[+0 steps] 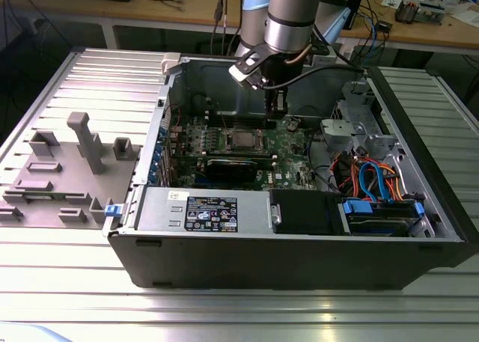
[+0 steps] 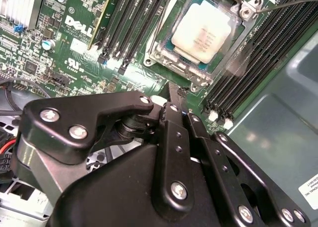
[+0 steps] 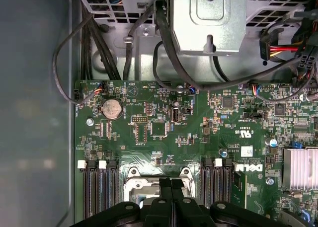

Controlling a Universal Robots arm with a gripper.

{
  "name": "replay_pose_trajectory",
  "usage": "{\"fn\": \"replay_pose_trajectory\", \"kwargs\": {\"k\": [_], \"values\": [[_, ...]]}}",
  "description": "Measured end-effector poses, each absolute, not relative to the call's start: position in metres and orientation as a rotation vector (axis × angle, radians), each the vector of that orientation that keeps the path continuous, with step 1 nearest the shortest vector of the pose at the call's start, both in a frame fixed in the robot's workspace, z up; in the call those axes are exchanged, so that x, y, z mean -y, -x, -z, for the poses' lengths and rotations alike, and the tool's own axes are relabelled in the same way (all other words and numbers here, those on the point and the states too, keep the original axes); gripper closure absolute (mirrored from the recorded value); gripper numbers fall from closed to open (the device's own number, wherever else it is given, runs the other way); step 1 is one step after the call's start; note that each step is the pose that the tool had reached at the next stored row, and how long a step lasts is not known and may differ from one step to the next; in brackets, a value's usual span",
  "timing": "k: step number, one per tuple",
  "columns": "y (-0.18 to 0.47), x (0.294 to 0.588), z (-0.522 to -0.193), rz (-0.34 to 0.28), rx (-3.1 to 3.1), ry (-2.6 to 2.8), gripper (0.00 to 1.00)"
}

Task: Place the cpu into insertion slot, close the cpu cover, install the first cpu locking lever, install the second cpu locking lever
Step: 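Close the cpu cover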

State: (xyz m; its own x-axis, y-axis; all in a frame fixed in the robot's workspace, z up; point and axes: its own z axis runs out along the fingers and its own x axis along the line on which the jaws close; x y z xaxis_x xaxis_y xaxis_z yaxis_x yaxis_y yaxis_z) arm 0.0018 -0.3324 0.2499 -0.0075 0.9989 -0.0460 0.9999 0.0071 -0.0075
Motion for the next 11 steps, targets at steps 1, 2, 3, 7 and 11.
{"fn": "replay_pose_trajectory", "kwargs": {"k": [1, 2, 3, 7, 11], "values": [[-0.0014, 0.3324, -0.2499, 0.059, -2.21, -2.194, 0.89], [-0.001, 0.3324, -0.2498, 0.059, -2.21, -2.194, 0.89], [-0.0008, 0.3324, -0.2499, 0.059, -2.21, -2.194, 0.89], [-0.0003, 0.3324, -0.2498, 0.059, -2.21, -2.194, 0.89], [0.0055, 0.3324, -0.2476, 0.059, -2.21, -2.194, 0.89]]}}
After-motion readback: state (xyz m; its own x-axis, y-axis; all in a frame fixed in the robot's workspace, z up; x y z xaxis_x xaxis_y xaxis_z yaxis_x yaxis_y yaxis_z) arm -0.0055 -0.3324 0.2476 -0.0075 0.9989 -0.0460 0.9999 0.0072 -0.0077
